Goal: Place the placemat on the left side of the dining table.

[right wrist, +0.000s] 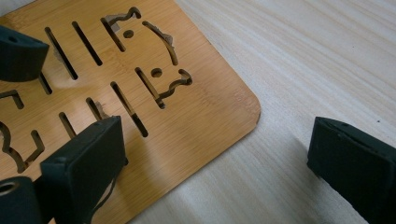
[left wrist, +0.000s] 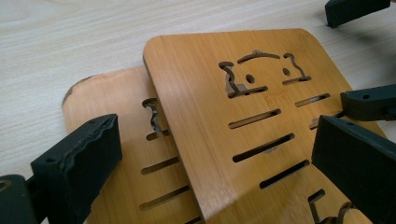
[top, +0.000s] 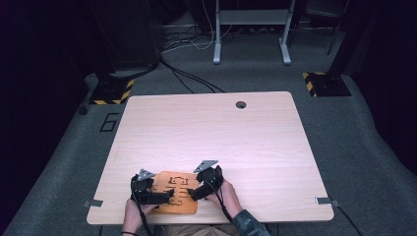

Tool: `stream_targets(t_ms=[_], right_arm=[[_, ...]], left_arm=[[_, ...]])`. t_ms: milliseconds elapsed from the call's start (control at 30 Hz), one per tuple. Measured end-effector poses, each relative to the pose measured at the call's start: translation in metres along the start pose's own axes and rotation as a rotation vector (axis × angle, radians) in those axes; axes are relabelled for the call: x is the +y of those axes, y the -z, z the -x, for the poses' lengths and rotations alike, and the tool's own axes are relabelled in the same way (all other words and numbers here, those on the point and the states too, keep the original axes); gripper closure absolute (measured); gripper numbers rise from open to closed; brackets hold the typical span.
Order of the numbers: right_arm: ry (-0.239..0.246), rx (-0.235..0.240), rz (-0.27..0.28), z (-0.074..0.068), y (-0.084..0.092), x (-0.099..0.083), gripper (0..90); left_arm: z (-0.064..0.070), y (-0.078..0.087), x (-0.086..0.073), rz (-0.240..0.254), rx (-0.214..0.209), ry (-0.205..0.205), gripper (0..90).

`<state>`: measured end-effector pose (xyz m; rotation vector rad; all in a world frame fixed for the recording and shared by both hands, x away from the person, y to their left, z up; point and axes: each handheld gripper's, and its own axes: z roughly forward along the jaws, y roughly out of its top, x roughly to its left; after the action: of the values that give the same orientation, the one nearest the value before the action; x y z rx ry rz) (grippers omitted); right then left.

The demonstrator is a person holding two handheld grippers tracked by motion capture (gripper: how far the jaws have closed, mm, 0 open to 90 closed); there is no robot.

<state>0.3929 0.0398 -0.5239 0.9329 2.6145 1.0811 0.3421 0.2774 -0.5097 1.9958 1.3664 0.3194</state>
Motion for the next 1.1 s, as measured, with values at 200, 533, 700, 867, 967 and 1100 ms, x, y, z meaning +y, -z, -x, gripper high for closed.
stream_targets(t_ms=[200,533,700,867,967,1100], right_arm=[[0.0,0.0,0.003,0.0,0.0,0.0,3.2],[0.004,-0.001,0.005,0.0,0.0,0.0,3.3],[0.002,0.0,0.003,0.0,0.0,0.0,3.3],[0.0,0.0,0.008,0.001,0.0,-0.001,3.3],[0.002,0.001,0.009,0.001,0.0,-0.001,3.3],[-0.005,0.002,0.01,0.001,0.0,-0.001,3.2]], left_arm=[[0.005,-0.004,0.002,-0.008,-0.013,-0.012,3.1],[0.012,-0.005,0.005,-0.022,-0.012,-0.035,8.1],[0.009,-0.003,0.004,-0.001,0.003,-0.012,17.1],[0.009,-0.002,0.005,-0.008,0.016,-0.006,23.4],[0.008,-0.001,0.005,-0.007,0.013,0.0,25.3],[0.008,0.001,0.004,0.011,0.002,0.024,26.9]])
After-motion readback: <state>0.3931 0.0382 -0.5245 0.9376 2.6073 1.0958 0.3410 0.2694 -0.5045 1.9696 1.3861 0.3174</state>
